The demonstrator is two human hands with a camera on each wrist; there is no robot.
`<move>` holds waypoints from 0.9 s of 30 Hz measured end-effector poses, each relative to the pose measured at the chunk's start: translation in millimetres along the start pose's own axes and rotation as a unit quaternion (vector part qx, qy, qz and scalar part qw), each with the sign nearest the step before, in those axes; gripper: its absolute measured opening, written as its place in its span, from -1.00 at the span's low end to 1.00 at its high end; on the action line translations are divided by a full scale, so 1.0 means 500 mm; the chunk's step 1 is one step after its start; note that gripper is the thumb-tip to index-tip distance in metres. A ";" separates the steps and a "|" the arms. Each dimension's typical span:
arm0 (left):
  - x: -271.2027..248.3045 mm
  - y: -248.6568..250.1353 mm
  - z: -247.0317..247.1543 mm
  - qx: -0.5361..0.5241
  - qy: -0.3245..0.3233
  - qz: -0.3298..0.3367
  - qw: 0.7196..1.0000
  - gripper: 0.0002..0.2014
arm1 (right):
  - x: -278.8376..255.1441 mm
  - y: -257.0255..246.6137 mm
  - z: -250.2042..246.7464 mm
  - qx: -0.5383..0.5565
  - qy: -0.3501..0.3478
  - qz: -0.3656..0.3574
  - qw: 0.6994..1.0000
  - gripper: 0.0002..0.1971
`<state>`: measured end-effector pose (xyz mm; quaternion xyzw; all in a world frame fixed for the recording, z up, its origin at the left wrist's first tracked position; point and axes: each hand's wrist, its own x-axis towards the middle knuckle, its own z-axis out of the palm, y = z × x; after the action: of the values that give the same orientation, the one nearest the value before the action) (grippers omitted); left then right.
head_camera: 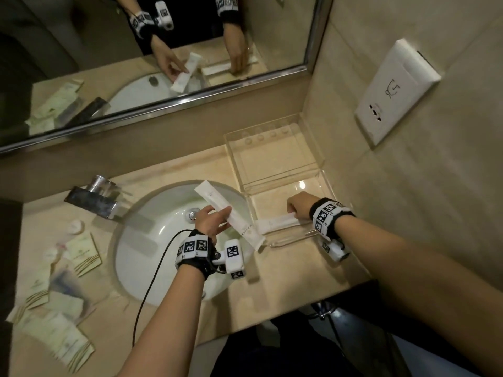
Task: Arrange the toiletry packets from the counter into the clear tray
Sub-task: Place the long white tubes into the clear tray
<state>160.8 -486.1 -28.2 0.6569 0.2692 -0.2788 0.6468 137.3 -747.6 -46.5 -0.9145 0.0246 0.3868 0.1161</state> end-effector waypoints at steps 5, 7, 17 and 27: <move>-0.002 0.007 0.024 -0.028 -0.017 0.003 0.999 -0.78 | -0.003 0.009 -0.006 -0.016 0.000 0.000 1.000 -0.73; 0.000 0.007 0.036 -0.036 -0.024 0.005 0.999 -0.78 | -0.002 0.014 -0.004 -0.020 -0.009 -0.001 1.000 -0.76; -0.012 0.004 0.086 -0.080 -0.040 0.011 0.996 -0.74 | -0.026 0.034 0.009 0.065 0.035 0.009 0.997 -0.75; -0.031 -0.020 0.156 -0.133 -0.141 -0.039 0.980 -0.72 | -0.064 0.025 -0.045 0.329 0.099 -0.085 0.935 -0.77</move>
<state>141.4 -563.8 -24.8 0.5085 0.2353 -0.3550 0.7484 129.0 -766.3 -11.2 -0.8574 0.0841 0.2527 0.4403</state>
